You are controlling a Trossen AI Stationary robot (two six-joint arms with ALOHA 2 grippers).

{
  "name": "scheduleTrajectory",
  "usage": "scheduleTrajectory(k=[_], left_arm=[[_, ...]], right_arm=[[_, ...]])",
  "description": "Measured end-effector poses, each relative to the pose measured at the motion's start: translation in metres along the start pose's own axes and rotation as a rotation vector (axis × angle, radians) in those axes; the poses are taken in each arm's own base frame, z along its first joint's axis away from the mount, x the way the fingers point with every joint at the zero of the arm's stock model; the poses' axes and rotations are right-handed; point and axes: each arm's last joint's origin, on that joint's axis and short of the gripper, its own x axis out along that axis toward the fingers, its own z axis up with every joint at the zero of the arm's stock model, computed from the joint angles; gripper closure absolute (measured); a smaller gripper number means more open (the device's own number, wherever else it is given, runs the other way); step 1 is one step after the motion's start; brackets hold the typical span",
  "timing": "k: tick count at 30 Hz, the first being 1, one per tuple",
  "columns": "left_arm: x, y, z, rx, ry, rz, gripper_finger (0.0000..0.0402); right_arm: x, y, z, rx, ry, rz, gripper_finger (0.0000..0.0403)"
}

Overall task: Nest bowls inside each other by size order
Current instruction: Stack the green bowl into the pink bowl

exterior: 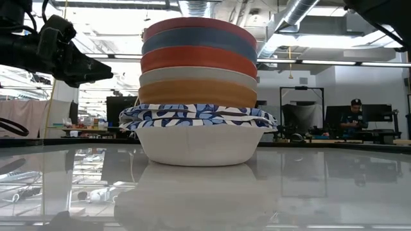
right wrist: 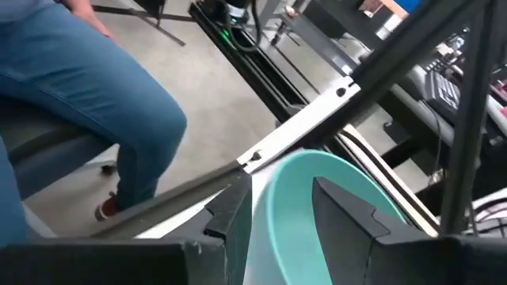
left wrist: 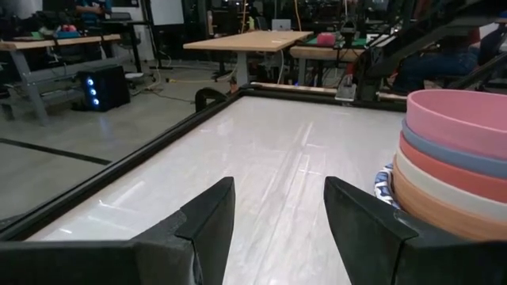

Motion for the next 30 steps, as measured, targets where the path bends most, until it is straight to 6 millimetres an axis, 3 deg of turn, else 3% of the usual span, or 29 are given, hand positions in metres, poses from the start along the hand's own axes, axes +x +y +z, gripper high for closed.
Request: scheduleTrajectory(k=[8,30], left_arm=[[0.000,0.000,0.000,0.000,0.000,0.000,0.0216],[0.000,0.000,0.000,0.000,0.000,0.000,0.0216]], right_arm=[[0.006,-0.005,-0.024,0.000,0.035,-0.009,0.0250],[0.005,-0.002,-0.028,0.000,0.119,-0.009,0.0250]])
